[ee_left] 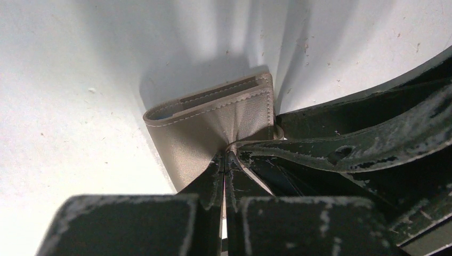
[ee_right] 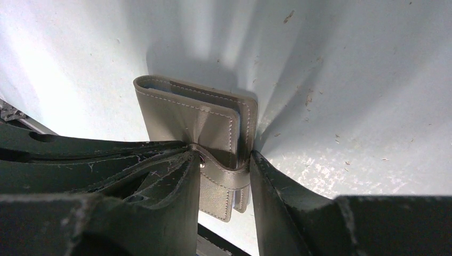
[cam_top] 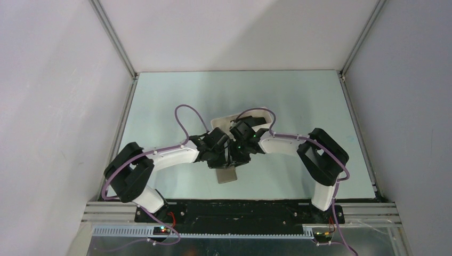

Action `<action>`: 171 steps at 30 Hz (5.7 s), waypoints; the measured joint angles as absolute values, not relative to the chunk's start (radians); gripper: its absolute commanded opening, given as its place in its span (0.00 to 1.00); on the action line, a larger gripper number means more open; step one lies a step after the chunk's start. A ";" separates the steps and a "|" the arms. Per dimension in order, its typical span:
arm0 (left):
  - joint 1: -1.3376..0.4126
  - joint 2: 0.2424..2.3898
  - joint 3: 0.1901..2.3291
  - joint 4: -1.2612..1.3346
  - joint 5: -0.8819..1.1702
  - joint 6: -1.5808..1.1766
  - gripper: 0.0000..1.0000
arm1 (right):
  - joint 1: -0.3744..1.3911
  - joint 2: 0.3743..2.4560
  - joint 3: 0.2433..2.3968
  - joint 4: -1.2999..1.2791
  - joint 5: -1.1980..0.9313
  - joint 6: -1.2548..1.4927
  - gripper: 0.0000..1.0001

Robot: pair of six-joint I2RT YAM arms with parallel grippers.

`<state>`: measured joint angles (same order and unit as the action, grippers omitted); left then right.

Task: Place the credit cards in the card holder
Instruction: Close the card holder at the center of the board.

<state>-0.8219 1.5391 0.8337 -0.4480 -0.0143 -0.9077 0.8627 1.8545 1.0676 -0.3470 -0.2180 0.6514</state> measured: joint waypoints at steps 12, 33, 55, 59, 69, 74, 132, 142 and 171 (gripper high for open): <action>-0.822 1.539 0.834 -0.449 -0.013 -0.910 0.00 | 0.894 1.793 0.996 -0.256 -0.165 0.624 0.56; -0.822 1.539 0.834 -0.450 -0.013 -0.909 0.00 | 0.648 1.611 0.703 -0.028 -0.514 0.678 0.67; -0.822 1.539 0.834 -0.450 -0.013 -0.908 0.00 | 0.644 1.743 0.684 0.073 -0.699 0.726 0.00; -0.822 1.539 0.834 -0.450 -0.013 -0.908 0.00 | 0.635 1.679 0.668 -0.010 -0.636 0.696 0.00; -0.822 1.539 0.834 -0.450 -0.013 -0.908 0.00 | 0.633 1.636 0.702 -0.044 -0.641 0.688 0.00; -0.822 1.539 0.834 -0.450 -0.013 -0.908 0.00 | 0.651 1.650 0.747 -0.035 -0.663 0.703 0.00; -0.822 1.539 0.834 -0.453 -0.016 -0.908 0.00 | 0.730 1.889 0.953 -0.056 -0.712 0.740 0.00; -0.822 1.539 0.834 -0.455 -0.016 -0.907 0.00 | 0.756 1.906 1.046 -0.224 -0.641 0.721 0.00; -0.823 1.539 0.834 -0.458 -0.016 -0.907 0.00 | 0.770 1.922 1.084 -0.323 -0.605 0.706 0.00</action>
<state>-0.8230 1.5391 0.8337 -0.4576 -0.0162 -0.9073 0.7696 1.9217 1.0840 -0.3225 -0.6052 0.7055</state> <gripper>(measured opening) 0.003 0.008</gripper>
